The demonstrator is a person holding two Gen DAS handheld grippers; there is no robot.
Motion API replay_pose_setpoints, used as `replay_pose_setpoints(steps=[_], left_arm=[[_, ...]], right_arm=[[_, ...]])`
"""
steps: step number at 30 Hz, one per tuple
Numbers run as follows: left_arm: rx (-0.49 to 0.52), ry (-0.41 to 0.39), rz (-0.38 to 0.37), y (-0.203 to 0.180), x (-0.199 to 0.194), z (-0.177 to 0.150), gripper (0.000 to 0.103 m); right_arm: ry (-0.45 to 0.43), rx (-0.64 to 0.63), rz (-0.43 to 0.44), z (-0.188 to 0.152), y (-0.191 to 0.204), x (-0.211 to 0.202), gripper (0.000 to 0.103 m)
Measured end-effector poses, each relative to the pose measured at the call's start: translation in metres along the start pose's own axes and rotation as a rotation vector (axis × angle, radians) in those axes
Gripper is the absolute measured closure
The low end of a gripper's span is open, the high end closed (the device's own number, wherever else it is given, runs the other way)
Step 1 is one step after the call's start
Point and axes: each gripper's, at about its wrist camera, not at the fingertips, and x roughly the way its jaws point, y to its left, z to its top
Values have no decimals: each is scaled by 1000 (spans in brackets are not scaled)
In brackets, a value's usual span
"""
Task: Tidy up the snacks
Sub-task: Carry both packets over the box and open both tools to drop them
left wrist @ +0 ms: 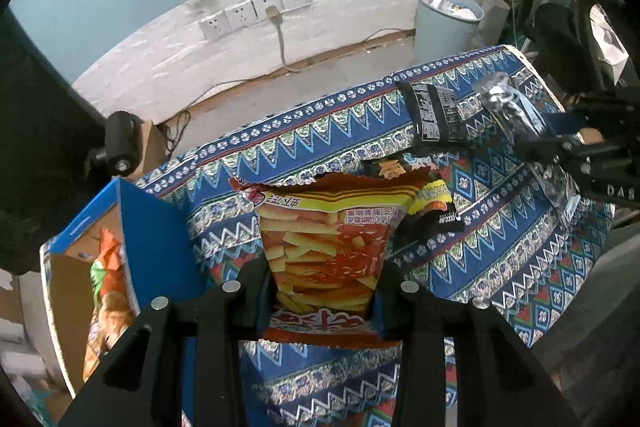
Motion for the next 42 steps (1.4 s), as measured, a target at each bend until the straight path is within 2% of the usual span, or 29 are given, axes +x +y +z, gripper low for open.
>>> replay_pose_setpoints(steps=[6,17,21,30,42], left_arm=[[9,-38,43,4,-25,-14,65],[-58,-77,69,32,-59,-31,65],[-65,-91,90,41,-66,-36,65],[-98,-102,111,66,-77,-52,65],[-197,-96,151,120,-83,-81,65]], right_arm=[[-32,-15,17,5,16,-13,75],[-75,-84,85,20,62,-28,75],[-78,-98,123,29,79,-27,75],[-76,-154,150,47,117,-19,75],[-66,-215,205,71,173,-4,75]])
